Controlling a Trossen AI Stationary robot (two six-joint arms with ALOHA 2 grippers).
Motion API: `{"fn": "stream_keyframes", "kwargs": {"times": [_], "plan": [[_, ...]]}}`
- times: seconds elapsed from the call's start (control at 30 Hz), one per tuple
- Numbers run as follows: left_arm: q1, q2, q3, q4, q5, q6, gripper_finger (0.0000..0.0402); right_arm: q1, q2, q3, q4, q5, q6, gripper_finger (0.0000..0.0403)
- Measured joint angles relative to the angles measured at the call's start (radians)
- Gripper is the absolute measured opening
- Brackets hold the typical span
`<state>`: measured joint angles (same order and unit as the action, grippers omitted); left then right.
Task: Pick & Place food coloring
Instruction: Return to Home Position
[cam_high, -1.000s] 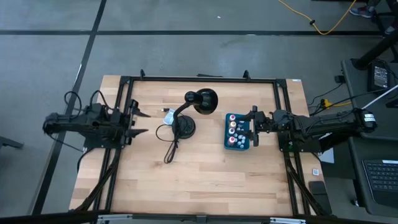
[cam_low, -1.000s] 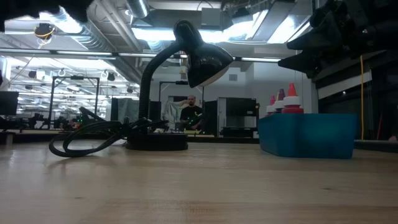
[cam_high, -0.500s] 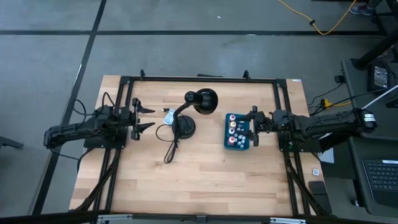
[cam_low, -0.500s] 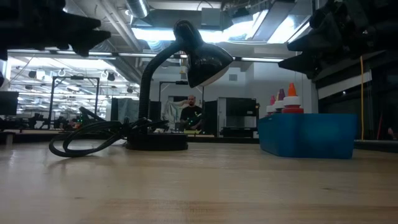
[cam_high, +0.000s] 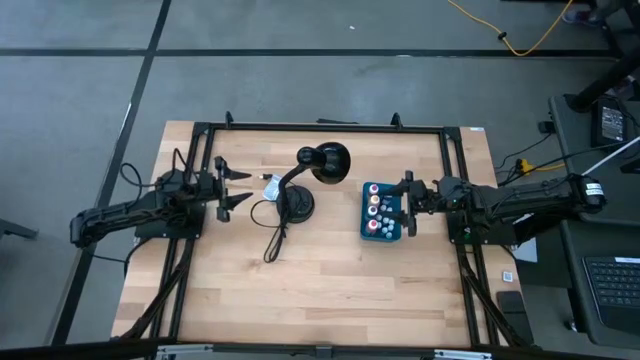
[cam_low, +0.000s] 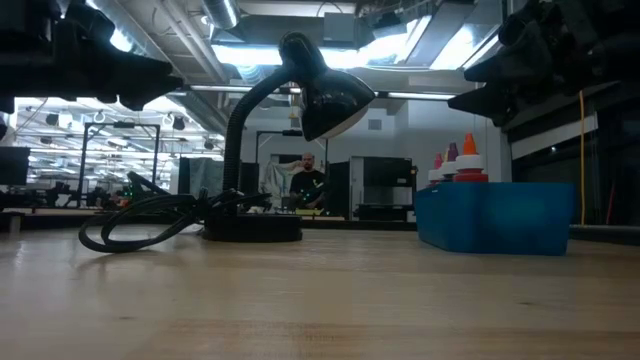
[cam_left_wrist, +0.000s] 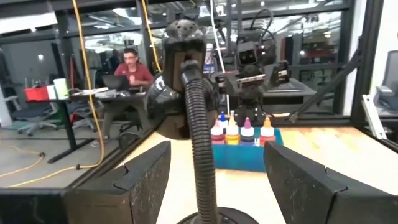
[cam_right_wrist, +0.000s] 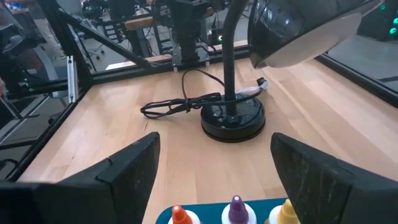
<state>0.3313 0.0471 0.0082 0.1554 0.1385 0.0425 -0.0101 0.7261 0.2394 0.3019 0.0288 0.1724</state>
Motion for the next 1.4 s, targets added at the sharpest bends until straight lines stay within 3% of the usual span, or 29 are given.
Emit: {"fn": "stream_keyframes", "kwargs": {"times": [0.23,0.37,0.6,0.8,1.1,1.4], "plan": [[0.0,0.0,0.0,0.003,-0.025,0.004,0.0251,0.0,-0.026,0.0,0.015,-0.027,-0.071,0.0307],[0.0,0.0,0.0,-0.004,-0.076,0.004,0.0251,0.0,-0.157,0.0,-0.015,-0.03,-0.08,0.0307],[0.0,0.0,0.0,-0.005,-0.101,0.005,0.0251,0.0,-0.429,0.0,-0.227,0.04,-0.052,0.0307],[0.0,0.0,0.0,-0.004,-0.101,0.005,0.0251,0.001,-0.563,0.0,-0.286,0.04,-0.063,0.0307],[0.0,0.0,0.0,-0.002,-0.101,0.005,0.0251,0.001,-0.679,-0.206,-0.035,0.056,-0.069,0.0307],[0.0,0.0,0.0,-0.002,-0.101,0.005,0.0251,0.001,-0.706,-0.233,-0.061,0.019,-0.045,0.0307]]}}
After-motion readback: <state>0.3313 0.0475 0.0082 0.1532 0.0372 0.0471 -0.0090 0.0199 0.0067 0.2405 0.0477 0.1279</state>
